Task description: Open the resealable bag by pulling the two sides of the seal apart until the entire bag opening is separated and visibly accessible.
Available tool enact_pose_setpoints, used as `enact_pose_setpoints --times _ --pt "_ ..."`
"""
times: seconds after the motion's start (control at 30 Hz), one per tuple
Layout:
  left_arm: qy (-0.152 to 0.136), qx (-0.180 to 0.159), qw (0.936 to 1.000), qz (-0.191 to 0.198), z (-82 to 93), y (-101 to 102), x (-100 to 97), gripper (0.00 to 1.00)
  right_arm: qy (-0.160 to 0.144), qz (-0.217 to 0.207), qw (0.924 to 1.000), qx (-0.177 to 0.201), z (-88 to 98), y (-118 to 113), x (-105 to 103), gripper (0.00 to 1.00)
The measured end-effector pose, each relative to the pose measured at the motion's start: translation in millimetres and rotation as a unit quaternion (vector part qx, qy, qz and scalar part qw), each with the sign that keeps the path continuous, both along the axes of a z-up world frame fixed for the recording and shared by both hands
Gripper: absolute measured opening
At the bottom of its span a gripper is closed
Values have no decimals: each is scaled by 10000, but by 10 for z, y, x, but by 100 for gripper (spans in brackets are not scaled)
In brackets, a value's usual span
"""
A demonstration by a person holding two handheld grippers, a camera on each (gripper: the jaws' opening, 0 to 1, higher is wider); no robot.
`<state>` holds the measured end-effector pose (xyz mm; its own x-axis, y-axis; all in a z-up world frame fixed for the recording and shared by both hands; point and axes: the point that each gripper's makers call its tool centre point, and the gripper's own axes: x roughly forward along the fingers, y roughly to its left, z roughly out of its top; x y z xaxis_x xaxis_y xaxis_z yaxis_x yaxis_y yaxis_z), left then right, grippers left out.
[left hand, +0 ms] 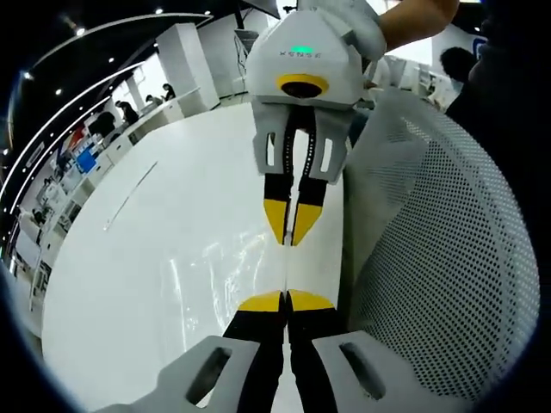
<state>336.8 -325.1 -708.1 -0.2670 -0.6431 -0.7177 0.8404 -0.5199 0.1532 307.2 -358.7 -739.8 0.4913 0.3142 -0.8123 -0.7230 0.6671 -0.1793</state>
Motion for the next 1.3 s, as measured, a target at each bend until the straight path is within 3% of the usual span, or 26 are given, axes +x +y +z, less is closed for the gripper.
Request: enact_pose_setpoints --times 0.73,1.3 --pt "14 2 10000 -30 30 38 26 0 142 -263 9995 -121 -72 -257 -164 0" --pt "-55 61 10000 31 14 126 145 0 239 -363 9990 -135 -122 -312 -250 0"
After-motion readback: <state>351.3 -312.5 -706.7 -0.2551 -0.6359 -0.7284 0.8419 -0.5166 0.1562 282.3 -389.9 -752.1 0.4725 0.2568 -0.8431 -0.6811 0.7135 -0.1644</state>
